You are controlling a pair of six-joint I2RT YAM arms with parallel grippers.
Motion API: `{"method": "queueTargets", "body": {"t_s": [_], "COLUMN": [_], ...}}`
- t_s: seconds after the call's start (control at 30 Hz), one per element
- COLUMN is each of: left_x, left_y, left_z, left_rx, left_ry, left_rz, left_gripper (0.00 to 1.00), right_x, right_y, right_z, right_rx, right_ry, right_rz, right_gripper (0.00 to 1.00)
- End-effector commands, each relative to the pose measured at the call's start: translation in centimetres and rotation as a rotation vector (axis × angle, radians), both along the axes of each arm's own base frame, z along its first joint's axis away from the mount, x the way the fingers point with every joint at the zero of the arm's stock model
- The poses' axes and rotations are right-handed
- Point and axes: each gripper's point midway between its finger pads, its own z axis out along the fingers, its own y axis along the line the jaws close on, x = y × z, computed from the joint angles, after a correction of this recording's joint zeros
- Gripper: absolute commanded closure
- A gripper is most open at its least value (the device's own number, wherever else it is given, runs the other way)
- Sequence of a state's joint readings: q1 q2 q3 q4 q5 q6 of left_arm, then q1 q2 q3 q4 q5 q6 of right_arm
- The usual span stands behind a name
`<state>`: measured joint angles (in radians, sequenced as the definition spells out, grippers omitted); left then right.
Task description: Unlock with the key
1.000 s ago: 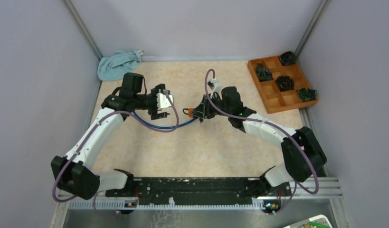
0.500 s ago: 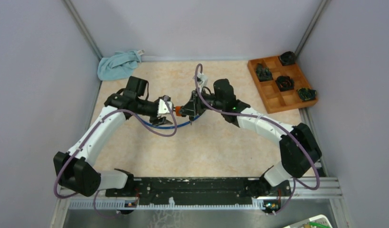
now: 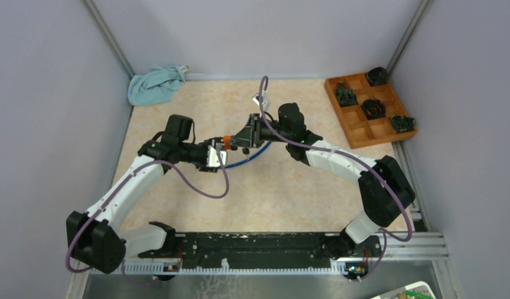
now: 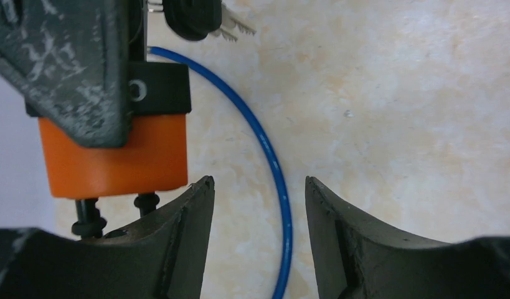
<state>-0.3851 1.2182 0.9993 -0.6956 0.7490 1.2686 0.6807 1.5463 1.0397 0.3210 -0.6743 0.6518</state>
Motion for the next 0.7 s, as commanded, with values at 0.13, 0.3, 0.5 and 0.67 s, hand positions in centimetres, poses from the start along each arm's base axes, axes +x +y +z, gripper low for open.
{"method": "queueTargets", "body": {"t_s": [0.13, 0.3, 0.5, 0.67], "left_x": [4.3, 4.9, 4.4, 2.1], "left_y": [-0.3, -0.1, 0.8, 2.7], "left_z": [5.3, 5.9, 3.9, 0.3], "left_rx": [-0.086, -0.083, -0.001, 0.154], "left_ry": [-0.394, -0.410, -0.345, -0.169], "left_rz": [0.095, 0.121, 0.119, 0.099], "left_gripper": [0.39, 0.38, 0.33, 0.24], "right_x": [-0.6, -1.0, 1.8, 6.6], "right_y": [1.9, 1.6, 0.3, -0.9], "right_z": [3.4, 1.0, -2.6, -3.9], "right_rx": [0.207, 0.131, 0.069, 0.071], "right_ry": [0.199, 0.223, 0.321, 0.370], "right_rz": [0.076, 0.082, -0.016, -0.104], "right_gripper": [1.00, 1.00, 1.00, 1.00]}}
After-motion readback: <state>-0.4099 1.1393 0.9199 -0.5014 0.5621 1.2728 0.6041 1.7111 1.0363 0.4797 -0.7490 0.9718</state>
